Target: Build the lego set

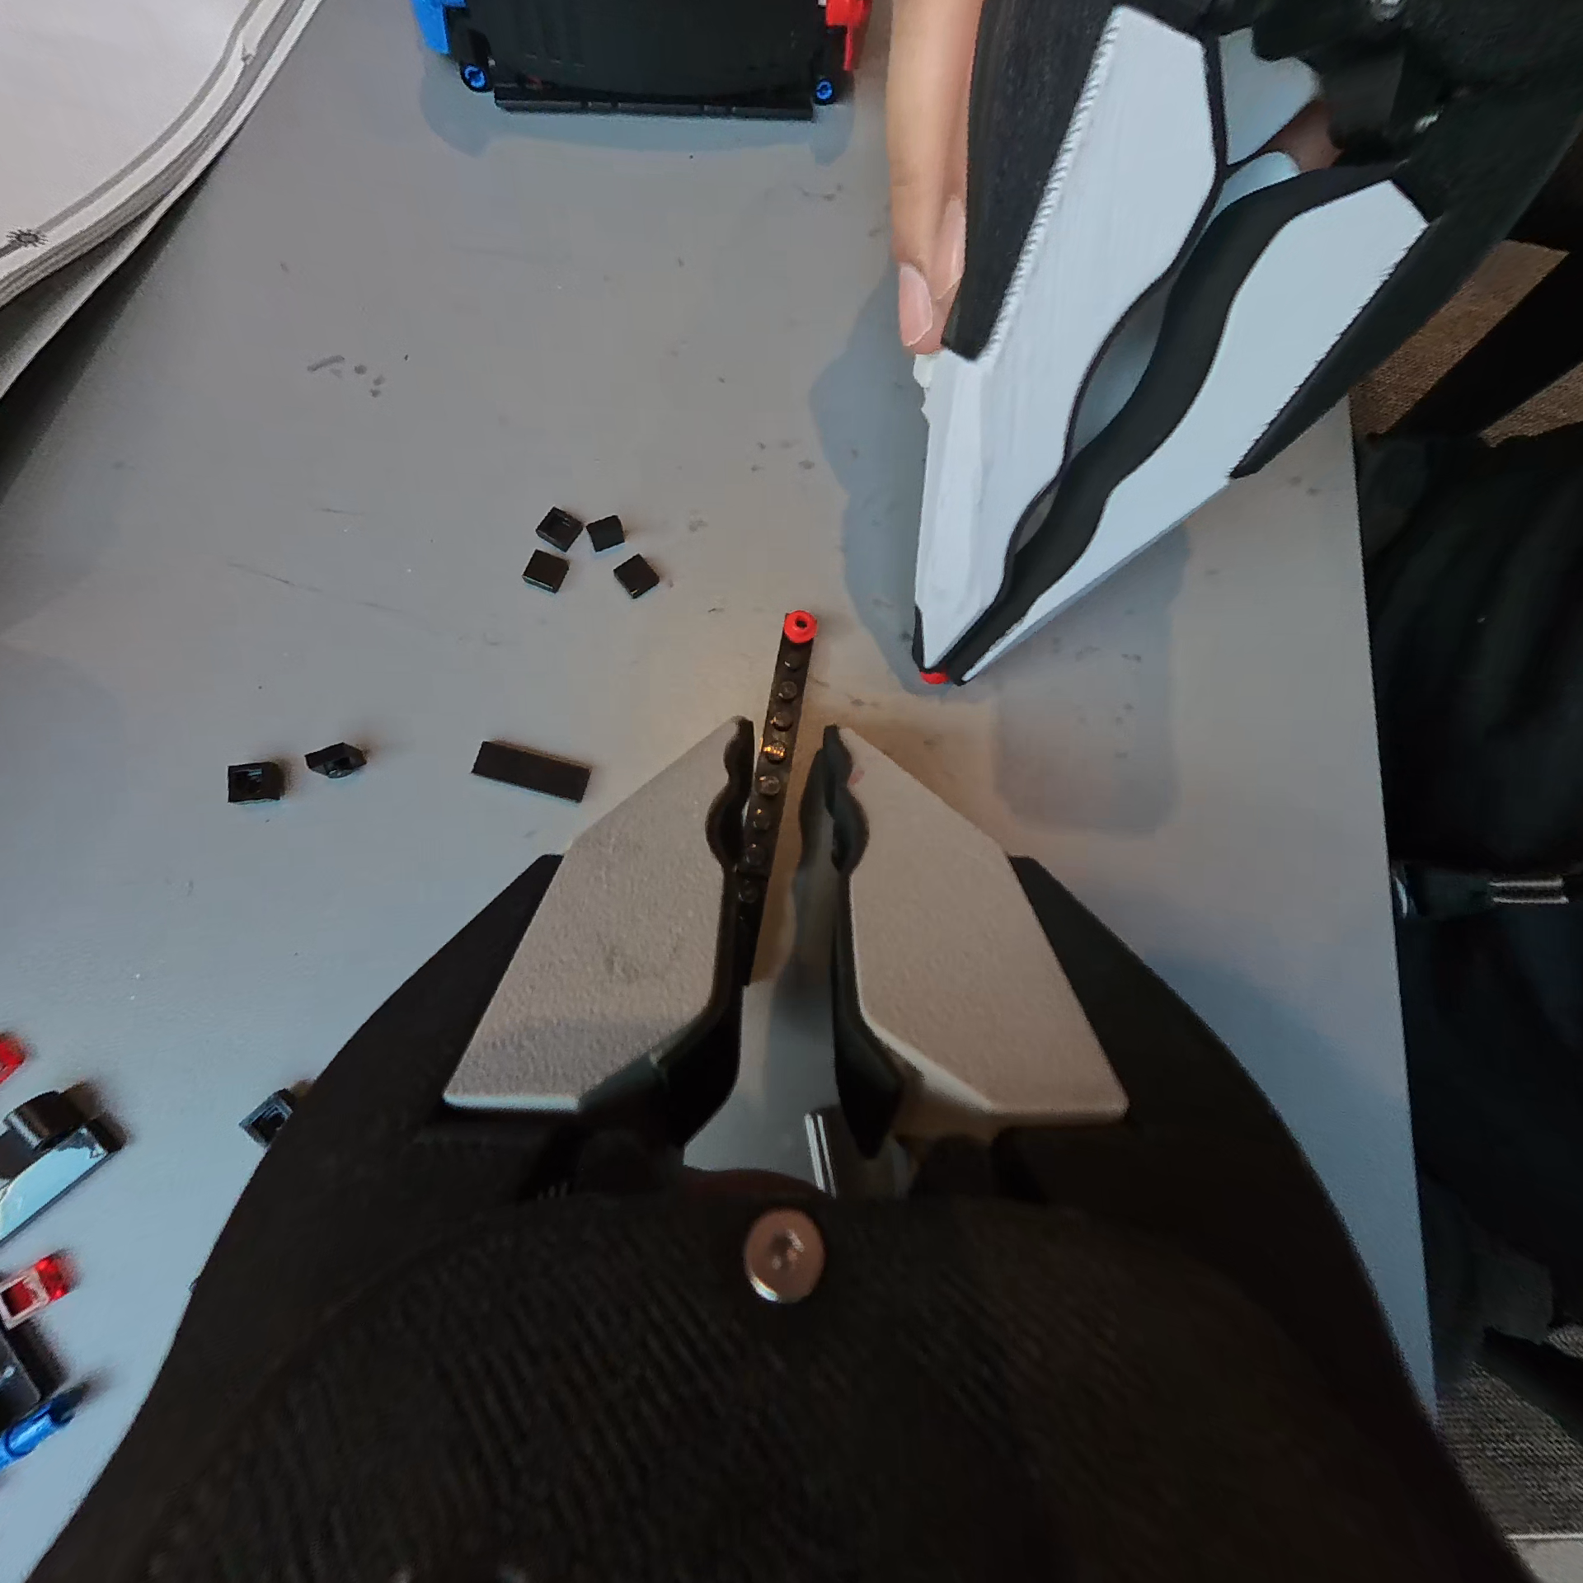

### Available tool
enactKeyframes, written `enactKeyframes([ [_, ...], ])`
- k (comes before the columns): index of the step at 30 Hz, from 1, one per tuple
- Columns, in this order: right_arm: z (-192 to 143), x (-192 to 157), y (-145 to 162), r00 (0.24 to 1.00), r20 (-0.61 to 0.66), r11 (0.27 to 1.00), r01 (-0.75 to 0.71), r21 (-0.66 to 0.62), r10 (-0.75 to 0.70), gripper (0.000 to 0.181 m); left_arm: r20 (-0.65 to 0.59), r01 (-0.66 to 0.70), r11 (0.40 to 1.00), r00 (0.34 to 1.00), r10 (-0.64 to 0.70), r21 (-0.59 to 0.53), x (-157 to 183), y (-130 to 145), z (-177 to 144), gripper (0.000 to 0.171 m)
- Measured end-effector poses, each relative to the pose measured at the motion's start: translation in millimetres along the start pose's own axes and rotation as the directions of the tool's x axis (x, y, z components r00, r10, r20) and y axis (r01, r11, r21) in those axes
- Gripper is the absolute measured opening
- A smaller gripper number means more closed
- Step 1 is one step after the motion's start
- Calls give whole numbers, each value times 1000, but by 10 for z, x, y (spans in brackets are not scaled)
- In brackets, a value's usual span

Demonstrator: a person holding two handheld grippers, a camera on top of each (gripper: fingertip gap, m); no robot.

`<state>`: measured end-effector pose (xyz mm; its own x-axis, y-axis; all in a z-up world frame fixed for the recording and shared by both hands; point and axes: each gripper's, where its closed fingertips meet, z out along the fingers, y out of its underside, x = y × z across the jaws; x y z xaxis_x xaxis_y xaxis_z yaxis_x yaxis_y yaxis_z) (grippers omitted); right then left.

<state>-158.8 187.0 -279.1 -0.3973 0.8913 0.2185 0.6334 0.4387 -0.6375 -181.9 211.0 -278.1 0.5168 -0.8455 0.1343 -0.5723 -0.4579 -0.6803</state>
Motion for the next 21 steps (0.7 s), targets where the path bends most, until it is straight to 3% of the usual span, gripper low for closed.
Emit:
enactKeyframes([
  [14,2,-7,14,998,65,999,8,-54,-5,0,1,-2,1000,1000,2,-4,8,3,-6,12],
  [21,-39,36,-16,997,61,999,-40,-12,41,0,7,1,1000,1000,-1,0,-10,3,-26,13],
])
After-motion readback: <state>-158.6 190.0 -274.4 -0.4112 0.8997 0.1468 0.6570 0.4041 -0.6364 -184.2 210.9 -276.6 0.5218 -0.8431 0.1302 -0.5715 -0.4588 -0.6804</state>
